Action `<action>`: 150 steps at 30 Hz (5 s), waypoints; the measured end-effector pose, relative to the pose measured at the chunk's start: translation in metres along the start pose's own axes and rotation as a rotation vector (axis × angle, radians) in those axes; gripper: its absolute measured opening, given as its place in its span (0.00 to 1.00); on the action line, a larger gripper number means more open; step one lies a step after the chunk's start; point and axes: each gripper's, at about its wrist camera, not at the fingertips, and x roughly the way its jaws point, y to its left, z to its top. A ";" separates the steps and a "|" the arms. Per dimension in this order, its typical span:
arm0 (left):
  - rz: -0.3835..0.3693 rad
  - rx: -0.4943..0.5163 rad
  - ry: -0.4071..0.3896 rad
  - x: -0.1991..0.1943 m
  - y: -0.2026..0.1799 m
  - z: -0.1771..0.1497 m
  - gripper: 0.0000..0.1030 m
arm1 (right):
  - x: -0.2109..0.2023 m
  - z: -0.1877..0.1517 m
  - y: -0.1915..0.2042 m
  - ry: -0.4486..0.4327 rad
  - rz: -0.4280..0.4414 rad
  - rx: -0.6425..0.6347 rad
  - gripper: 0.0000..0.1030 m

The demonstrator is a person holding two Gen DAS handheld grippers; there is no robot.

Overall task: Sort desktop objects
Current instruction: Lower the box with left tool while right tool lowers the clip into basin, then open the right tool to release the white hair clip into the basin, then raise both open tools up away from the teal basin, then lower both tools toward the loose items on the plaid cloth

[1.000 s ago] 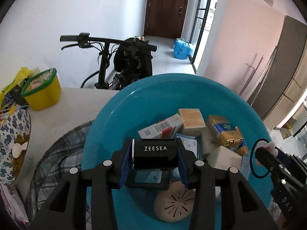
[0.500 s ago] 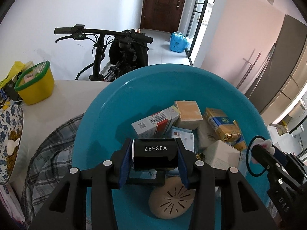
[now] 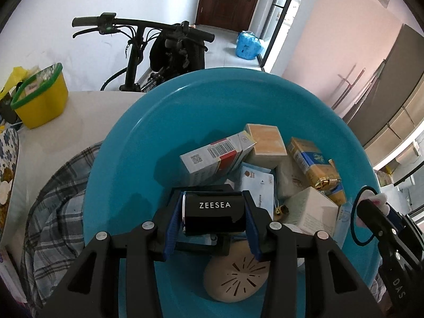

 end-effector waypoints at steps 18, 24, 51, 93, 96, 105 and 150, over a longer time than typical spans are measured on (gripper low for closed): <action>0.036 0.040 -0.108 -0.028 -0.009 0.001 0.72 | 0.004 -0.001 -0.002 0.012 -0.004 0.009 0.26; 0.021 0.062 -0.136 -0.042 -0.017 0.000 0.72 | 0.005 -0.001 -0.005 0.009 -0.016 0.028 0.27; 0.080 -0.072 -0.273 -0.074 -0.003 -0.006 0.85 | -0.006 0.003 -0.009 -0.034 -0.069 0.031 0.48; 0.064 0.130 -0.723 -0.220 -0.038 -0.047 1.00 | -0.171 0.016 0.016 -0.511 -0.263 -0.038 0.99; 0.086 0.131 -0.787 -0.242 -0.040 -0.059 1.00 | -0.194 0.012 0.018 -0.567 -0.222 -0.037 0.99; 0.054 0.211 -0.814 -0.291 -0.053 -0.091 1.00 | -0.258 -0.010 0.023 -0.684 -0.038 -0.001 1.00; -0.122 0.228 -0.974 -0.389 -0.047 -0.198 1.00 | -0.350 -0.092 0.027 -0.803 -0.038 -0.051 1.00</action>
